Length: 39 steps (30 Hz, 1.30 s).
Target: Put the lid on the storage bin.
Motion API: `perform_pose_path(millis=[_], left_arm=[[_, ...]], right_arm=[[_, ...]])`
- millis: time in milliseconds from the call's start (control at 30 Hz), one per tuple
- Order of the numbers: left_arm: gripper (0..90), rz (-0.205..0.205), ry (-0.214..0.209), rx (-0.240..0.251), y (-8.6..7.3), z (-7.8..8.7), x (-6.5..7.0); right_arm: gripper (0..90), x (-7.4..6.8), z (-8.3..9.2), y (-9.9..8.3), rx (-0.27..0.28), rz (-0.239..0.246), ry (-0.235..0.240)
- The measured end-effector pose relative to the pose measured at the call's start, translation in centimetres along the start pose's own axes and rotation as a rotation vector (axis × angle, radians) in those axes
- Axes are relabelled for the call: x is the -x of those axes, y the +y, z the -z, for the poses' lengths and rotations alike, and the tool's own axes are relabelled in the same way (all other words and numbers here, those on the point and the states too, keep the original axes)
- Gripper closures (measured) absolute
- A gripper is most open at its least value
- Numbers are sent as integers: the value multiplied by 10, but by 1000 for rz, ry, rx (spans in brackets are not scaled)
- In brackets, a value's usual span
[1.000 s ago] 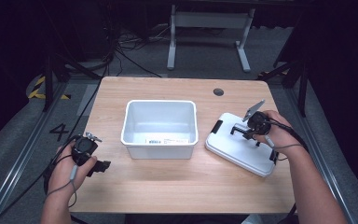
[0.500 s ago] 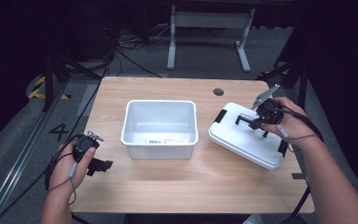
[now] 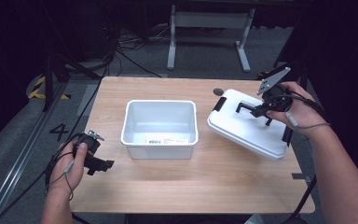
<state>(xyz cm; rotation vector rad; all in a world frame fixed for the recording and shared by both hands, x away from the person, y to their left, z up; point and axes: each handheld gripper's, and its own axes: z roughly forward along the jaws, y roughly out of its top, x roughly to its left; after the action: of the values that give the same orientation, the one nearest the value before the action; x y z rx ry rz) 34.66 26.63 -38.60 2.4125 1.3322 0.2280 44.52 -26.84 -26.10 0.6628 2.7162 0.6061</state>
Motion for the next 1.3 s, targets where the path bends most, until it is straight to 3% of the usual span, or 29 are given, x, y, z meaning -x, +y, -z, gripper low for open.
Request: perform_pose_path(millis=[200,233,333,500,700,967,1300], left_arm=[[189,-10,7,1,2,0,1],[189,-26,4,10,4,2,2],[188,-36,4,17,5,3,3],[187,-31,-4,9,5,2,2],[187,-25,-2,-11,4,-1,-1],[187,-17,-7,5,4,1,-3],[187,-17,-9,1,3,0,-4]], right_arm=[[837,-4,12,15,46,36,2],[837,-7,14,24,71,55,20],[836,-11,15,32,76,72,23],[837,-21,14,62,83,123,33],[838,-35,4,101,77,199,49],[839,-56,-13,145,101,274,74],[839,-70,-27,173,104,319,107]])
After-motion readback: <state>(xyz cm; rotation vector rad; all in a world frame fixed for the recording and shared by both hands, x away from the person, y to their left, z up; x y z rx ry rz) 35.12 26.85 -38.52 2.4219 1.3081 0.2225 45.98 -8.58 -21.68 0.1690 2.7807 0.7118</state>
